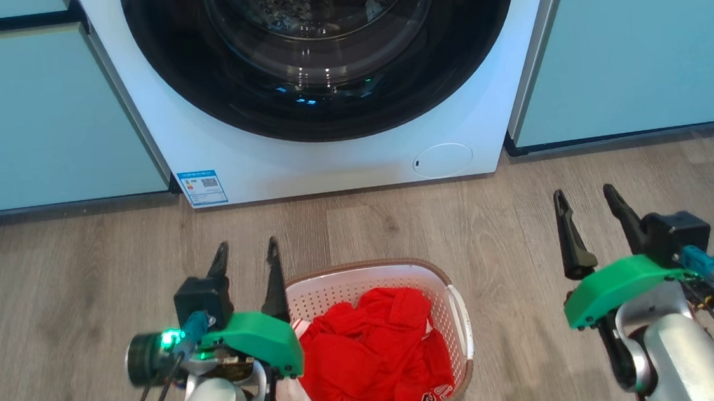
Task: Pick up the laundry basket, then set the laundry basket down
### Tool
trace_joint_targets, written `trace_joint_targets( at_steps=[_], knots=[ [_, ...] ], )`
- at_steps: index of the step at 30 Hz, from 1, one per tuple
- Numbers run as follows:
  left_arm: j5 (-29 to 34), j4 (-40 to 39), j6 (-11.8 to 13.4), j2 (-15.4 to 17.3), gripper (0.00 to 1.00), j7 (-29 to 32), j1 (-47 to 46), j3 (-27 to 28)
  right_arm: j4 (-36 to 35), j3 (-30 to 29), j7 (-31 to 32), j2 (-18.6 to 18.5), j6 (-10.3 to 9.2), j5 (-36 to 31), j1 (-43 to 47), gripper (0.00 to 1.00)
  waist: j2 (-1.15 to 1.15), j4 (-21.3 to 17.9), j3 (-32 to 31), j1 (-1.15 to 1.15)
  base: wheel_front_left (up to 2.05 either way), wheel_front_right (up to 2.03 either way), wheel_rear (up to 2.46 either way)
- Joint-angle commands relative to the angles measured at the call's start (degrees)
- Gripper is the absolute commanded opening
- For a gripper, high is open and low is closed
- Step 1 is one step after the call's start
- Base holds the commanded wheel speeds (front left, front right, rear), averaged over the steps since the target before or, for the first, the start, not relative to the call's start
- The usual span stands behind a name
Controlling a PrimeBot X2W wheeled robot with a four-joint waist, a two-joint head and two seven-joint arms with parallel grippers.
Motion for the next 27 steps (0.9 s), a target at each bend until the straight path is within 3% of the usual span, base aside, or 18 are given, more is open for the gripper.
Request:
trace_joint_targets(
  at_steps=[1,3,10,19,27],
  knots=[
    [1.63,-0.95,1.17,1.06,1.0,-0.82,-4.01,0.96,-1.7,0.99,-0.81,-0.58,0.28,-1.41,-3.66,1.0,0.0,0.03,-0.04,0.0,0.0,0.0,0.0],
    [0.59,0.82,2.61,0.17,1.0,-1.15,-3.72,2.13,-0.31,2.09,-1.15,-0.37,0.29,-0.85,-3.5,1.0,0.0,0.08,-0.21,0.0,0.0,0.0,0.0],
    [3.63,2.27,1.55,-0.4,1.0,-2.32,-4.69,1.82,1.55,3.37,-2.31,-1.36,0.3,-4.47,-4.77,1.0,0.0,0.14,-0.47,0.0,0.0,0.0,0.0],
    [6.6,2.19,-3.09,-2.42,1.0,-3.84,-4.46,3.48,1.94,5.34,-3.82,-1.44,0.32,-10.63,-5.81,1.0,0.0,0.29,-0.51,0.0,0.0,0.0,0.0],
    [4.55,-2.13,-6.47,-4.25,1.0,-5.19,-2.97,12.27,-3.04,4.0,-5.17,-0.34,0.34,-11.56,-5.51,1.0,0.0,0.45,-0.05,0.0,0.0,0.0,0.0]
  ],
)
